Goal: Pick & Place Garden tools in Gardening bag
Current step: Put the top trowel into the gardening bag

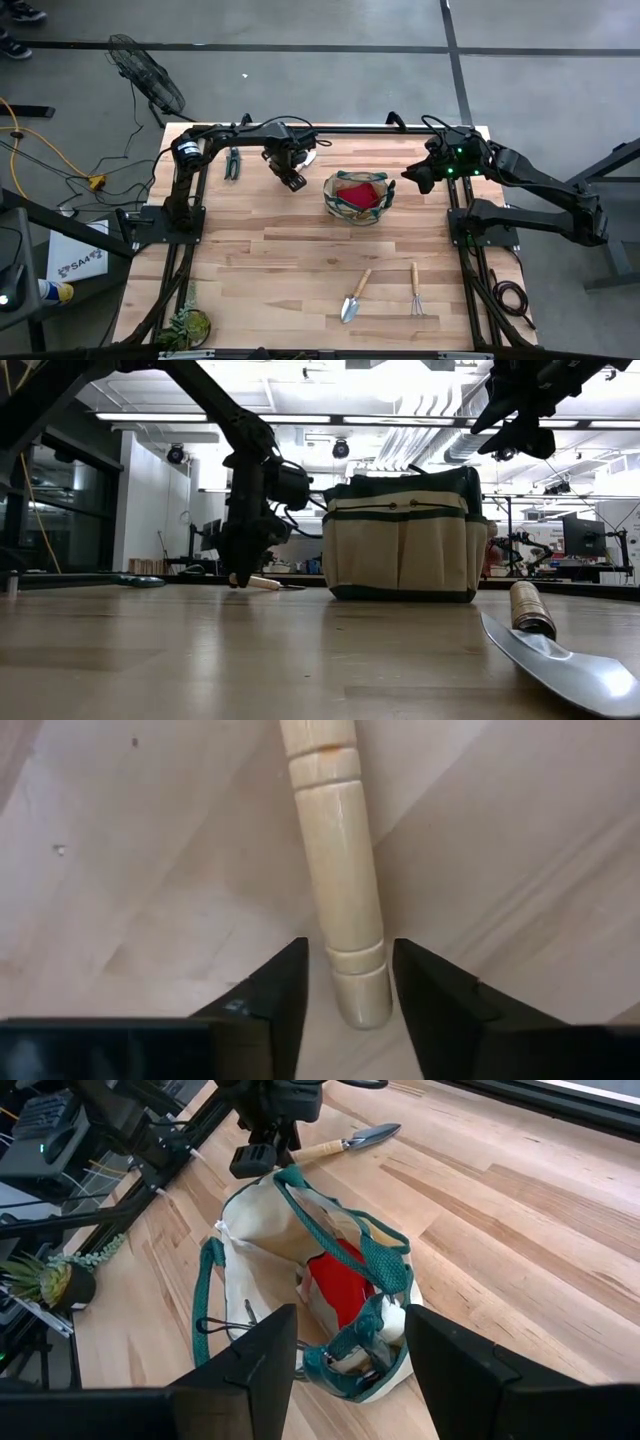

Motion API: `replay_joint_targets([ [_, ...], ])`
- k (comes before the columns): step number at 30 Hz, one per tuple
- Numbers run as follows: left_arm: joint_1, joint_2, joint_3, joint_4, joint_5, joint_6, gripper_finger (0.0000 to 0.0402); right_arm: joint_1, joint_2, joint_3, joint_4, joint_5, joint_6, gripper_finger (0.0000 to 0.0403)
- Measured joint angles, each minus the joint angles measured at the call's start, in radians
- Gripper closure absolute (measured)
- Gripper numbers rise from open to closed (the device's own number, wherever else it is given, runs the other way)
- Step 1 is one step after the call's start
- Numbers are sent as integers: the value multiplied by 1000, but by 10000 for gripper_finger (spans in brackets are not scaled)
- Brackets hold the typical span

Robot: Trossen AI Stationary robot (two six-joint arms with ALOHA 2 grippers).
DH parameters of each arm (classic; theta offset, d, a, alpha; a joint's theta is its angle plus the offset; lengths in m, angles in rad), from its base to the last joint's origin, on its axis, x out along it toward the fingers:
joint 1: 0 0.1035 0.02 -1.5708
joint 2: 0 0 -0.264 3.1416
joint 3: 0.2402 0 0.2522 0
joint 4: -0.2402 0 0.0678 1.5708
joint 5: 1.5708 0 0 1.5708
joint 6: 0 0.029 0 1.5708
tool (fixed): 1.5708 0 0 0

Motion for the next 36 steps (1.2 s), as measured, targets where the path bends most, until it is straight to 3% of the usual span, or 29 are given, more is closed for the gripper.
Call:
replay_joint_targets([
  [7, 0, 0, 0, -2, 24, 0, 338, 0, 0, 0, 0, 0, 0, 224],
  [16, 0, -1, 40, -118, 229, -1, 339, 0, 0, 0, 4, -10, -16, 224],
  [25, 1, -2, 279, -361, 372, 0, 339, 44, 0, 0, 191, -47, -115, 224],
  [30, 9, -2, 456, -469, 435, 5, 339, 160, 19, 0, 361, 42, -238, 224],
  [36, 41, -2, 650, -576, 506, 17, 339, 336, 102, 0, 554, 251, -472, 224],
])
